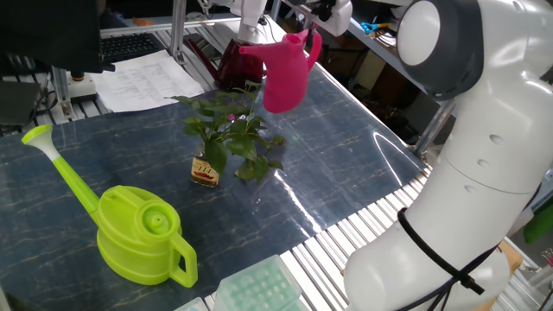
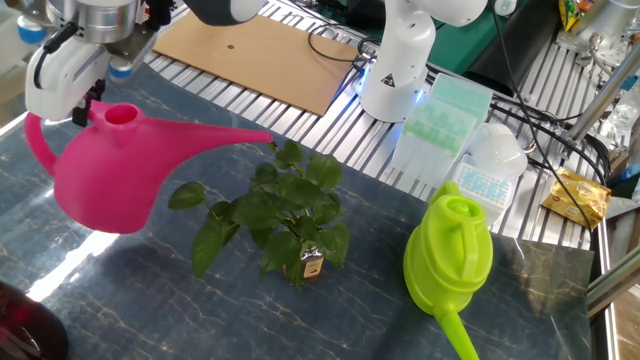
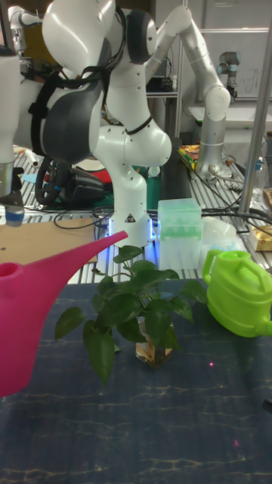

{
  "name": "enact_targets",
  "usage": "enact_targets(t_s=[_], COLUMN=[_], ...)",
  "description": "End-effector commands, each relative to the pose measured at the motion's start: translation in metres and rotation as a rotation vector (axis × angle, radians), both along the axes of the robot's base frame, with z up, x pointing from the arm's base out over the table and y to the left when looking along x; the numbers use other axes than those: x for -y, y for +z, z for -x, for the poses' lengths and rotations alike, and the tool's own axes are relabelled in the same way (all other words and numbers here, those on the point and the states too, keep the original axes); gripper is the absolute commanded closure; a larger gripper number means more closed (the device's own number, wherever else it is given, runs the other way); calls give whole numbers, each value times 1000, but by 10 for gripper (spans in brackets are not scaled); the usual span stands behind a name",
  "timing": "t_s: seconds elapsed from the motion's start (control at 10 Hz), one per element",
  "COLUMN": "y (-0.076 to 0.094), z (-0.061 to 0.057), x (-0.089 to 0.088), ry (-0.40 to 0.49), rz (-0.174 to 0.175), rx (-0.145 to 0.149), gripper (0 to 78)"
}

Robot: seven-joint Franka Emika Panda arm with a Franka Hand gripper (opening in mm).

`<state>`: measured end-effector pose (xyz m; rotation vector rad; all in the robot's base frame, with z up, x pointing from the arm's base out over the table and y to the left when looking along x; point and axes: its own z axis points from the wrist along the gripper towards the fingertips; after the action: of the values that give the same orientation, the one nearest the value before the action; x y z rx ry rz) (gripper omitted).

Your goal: Water the plant

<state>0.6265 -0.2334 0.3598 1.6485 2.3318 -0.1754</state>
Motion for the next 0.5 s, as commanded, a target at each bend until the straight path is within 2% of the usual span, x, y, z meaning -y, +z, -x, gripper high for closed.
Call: enact_targets(t_s=[0.1,0.4,0.5], y=[3,3,3], z=[0,-2,-2], x=[0,0,0], ry=[2,25,43], rz=[-5,-15,-38], rx=[2,-4,-9], gripper=[764,764,764])
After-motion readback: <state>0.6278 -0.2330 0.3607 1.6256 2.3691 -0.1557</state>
